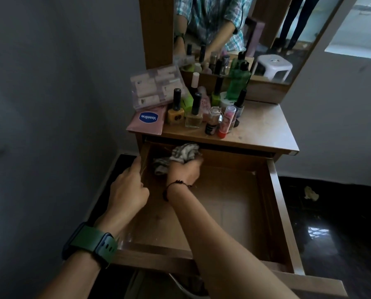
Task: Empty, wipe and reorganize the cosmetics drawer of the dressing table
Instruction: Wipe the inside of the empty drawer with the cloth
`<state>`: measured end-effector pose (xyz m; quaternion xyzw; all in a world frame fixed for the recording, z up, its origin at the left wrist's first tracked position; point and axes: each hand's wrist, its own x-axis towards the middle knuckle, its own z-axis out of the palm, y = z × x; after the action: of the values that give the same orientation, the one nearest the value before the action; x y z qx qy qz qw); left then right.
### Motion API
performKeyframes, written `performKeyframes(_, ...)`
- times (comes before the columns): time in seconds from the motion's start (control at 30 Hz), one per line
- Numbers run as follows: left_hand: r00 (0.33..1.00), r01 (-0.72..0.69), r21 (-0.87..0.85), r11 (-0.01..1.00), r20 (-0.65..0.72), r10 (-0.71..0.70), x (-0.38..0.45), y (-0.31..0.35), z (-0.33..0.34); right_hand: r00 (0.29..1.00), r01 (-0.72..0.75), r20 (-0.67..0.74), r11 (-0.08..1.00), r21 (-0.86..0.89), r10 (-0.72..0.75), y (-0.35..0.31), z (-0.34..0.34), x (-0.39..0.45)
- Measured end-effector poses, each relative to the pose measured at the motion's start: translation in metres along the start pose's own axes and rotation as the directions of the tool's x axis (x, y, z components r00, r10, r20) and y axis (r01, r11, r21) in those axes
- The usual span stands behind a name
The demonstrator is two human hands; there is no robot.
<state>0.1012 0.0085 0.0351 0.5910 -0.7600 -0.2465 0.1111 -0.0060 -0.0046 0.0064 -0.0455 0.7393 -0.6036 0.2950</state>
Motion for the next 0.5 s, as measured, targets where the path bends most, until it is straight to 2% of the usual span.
performKeyframes(0.07, 1.0, -0.002, -0.016, 1.0, -0.003, 0.002, 0.0, -0.001, 0.0, 0.984, -0.108, -0.129, 0.989, 0.1, 0.121, -0.008, -0.013, 0.013)
performKeyframes(0.13, 1.0, -0.002, -0.03, 1.0, -0.005, 0.002, 0.001, -0.001, 0.001, 0.949, -0.171, -0.246, 0.978, 0.121, 0.196, -0.014, -0.037, 0.029)
performKeyframes(0.23, 1.0, 0.006, -0.044, 0.999, -0.01, -0.006, 0.001, -0.001, 0.002, 0.882, -0.153, -0.405, 0.96, 0.235, 0.24, -0.023, -0.074, 0.047)
performKeyframes(0.33, 1.0, 0.021, -0.038, 0.999, -0.01, -0.021, 0.0, -0.001, 0.002, 0.81, -0.137, -0.544, 0.972, 0.19, 0.22, -0.027, -0.09, 0.055)
performKeyframes(0.4, 1.0, 0.019, -0.053, 0.998, -0.005, -0.019, 0.0, -0.003, 0.003, 0.833, -0.091, -0.535, 0.988, 0.121, 0.143, -0.025, -0.08, 0.047)
performKeyframes(0.5, 1.0, 0.025, -0.118, 0.993, 0.009, -0.025, 0.0, -0.005, 0.004, 0.944, -0.054, -0.327, 0.999, -0.003, 0.05, -0.013, -0.035, 0.018)
